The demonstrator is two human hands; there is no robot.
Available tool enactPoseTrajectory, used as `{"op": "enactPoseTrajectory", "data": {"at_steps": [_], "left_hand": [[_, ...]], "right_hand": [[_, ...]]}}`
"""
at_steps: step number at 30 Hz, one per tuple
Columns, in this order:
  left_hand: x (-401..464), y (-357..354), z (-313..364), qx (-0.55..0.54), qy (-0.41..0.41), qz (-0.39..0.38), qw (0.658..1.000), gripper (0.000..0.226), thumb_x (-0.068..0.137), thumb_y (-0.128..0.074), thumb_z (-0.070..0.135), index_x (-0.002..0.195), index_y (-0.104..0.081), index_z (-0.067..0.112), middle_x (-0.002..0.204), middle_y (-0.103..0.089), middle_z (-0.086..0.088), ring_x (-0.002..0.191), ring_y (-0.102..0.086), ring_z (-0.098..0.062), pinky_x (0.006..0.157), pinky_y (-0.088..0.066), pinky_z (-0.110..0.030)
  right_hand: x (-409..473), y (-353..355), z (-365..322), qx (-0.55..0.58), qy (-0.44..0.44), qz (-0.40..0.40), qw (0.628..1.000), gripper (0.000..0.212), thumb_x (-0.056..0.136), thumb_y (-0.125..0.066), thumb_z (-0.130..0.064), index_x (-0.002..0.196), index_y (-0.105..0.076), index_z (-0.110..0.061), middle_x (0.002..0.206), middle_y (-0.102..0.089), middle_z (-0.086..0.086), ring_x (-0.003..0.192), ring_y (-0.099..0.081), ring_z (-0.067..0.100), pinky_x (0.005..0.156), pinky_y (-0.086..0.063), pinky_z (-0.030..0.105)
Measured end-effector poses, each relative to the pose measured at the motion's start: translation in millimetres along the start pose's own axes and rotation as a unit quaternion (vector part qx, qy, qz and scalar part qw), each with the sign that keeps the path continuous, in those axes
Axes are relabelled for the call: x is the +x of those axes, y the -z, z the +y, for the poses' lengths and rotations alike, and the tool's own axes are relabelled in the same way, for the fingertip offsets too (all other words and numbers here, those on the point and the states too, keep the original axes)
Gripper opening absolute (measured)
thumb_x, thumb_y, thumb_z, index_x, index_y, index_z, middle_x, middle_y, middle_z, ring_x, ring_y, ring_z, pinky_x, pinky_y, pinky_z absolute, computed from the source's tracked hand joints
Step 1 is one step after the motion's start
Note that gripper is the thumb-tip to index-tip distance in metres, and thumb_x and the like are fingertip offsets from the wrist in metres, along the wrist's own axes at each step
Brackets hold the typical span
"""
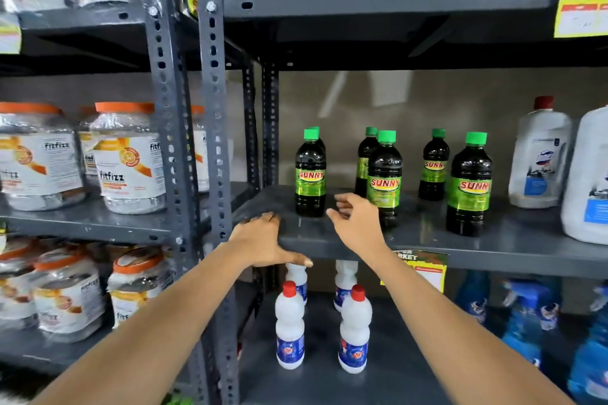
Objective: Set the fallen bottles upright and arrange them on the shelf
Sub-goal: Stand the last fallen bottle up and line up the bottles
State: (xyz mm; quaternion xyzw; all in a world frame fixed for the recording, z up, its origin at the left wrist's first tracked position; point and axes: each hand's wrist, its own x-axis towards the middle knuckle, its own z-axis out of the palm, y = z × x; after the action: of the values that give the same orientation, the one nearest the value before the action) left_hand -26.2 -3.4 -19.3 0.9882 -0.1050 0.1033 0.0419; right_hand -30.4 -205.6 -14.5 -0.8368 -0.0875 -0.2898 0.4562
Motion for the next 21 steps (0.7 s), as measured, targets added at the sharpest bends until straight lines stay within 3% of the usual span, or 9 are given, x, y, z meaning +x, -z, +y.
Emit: {"op": "enactPoseTrajectory", "data": {"at_steps": [2,4,6,9,13,18,21], "left_hand": [[-1,0,-7,0.019,-0.012,0.006,1.0,0.142,0.044,-0.047,0.101,0.152,-0.025,0.013,0.157,-0.034,-0.006,0.139,-0.038,-0.028,0.105,-0.038,-0.043],[-1,-2,-9,0.038,-0.023,0.024,0.999,0.138,0.047,-0.046,0.1,0.15,-0.029,0.011,0.155,-0.038,-0.008,0.136,-0.042,-0.028,0.104,-0.04,-0.043],[0,-2,-9,0.049,-0.029,0.034,0.998,0.136,0.049,-0.045,0.1,0.149,-0.031,0.009,0.154,-0.039,-0.008,0.134,-0.044,-0.028,0.103,-0.04,-0.043],[1,-3,-10,0.05,-0.03,0.033,0.998,0.137,0.049,-0.044,0.1,0.15,-0.03,0.009,0.155,-0.036,-0.009,0.136,-0.042,-0.028,0.105,-0.038,-0.044],[2,-6,-12,0.039,-0.032,0.039,0.998,0.139,0.045,-0.043,0.102,0.147,-0.033,0.009,0.153,-0.04,-0.007,0.135,-0.043,-0.026,0.104,-0.04,-0.043],[0,-7,-11,0.027,-0.032,0.053,0.998,0.133,0.046,-0.047,0.1,0.143,-0.037,0.009,0.146,-0.047,-0.007,0.13,-0.048,-0.026,0.099,-0.044,-0.041],[-1,-6,-10,0.028,-0.028,0.05,0.998,0.136,0.046,-0.045,0.101,0.144,-0.035,0.008,0.149,-0.044,-0.01,0.133,-0.046,-0.027,0.101,-0.042,-0.043]], "right_hand": [[13,-11,-9,0.018,-0.046,-0.001,0.999,0.05,0.083,-0.073,-0.018,0.127,-0.057,-0.003,0.11,-0.064,0.01,0.096,-0.06,0.017,0.094,-0.051,0.034],[25,-19,-18,0.057,-0.086,-0.011,0.995,0.064,0.081,-0.075,-0.019,0.136,-0.048,-0.004,0.124,-0.061,0.012,0.114,-0.058,0.023,0.102,-0.045,0.033],[37,-26,-22,0.091,-0.119,-0.044,0.988,0.075,0.078,-0.079,-0.021,0.14,-0.041,-0.006,0.135,-0.056,0.009,0.125,-0.053,0.025,0.099,-0.041,0.03],[51,-37,-19,0.102,-0.151,-0.09,0.979,0.073,0.072,-0.083,-0.025,0.132,-0.046,-0.011,0.134,-0.058,0.008,0.121,-0.055,0.025,0.094,-0.044,0.033],[55,-48,-14,0.068,-0.148,-0.081,0.983,0.066,0.074,-0.082,-0.024,0.13,-0.049,-0.013,0.131,-0.061,0.009,0.121,-0.056,0.027,0.1,-0.046,0.041],[47,-48,-15,0.042,-0.107,-0.091,0.989,0.066,0.072,-0.083,-0.028,0.129,-0.051,-0.015,0.128,-0.063,0.005,0.12,-0.057,0.023,0.098,-0.045,0.035],[43,-48,-15,0.038,-0.089,-0.107,0.99,0.071,0.071,-0.083,-0.033,0.131,-0.05,-0.017,0.13,-0.063,0.005,0.122,-0.057,0.024,0.102,-0.045,0.039]]}}
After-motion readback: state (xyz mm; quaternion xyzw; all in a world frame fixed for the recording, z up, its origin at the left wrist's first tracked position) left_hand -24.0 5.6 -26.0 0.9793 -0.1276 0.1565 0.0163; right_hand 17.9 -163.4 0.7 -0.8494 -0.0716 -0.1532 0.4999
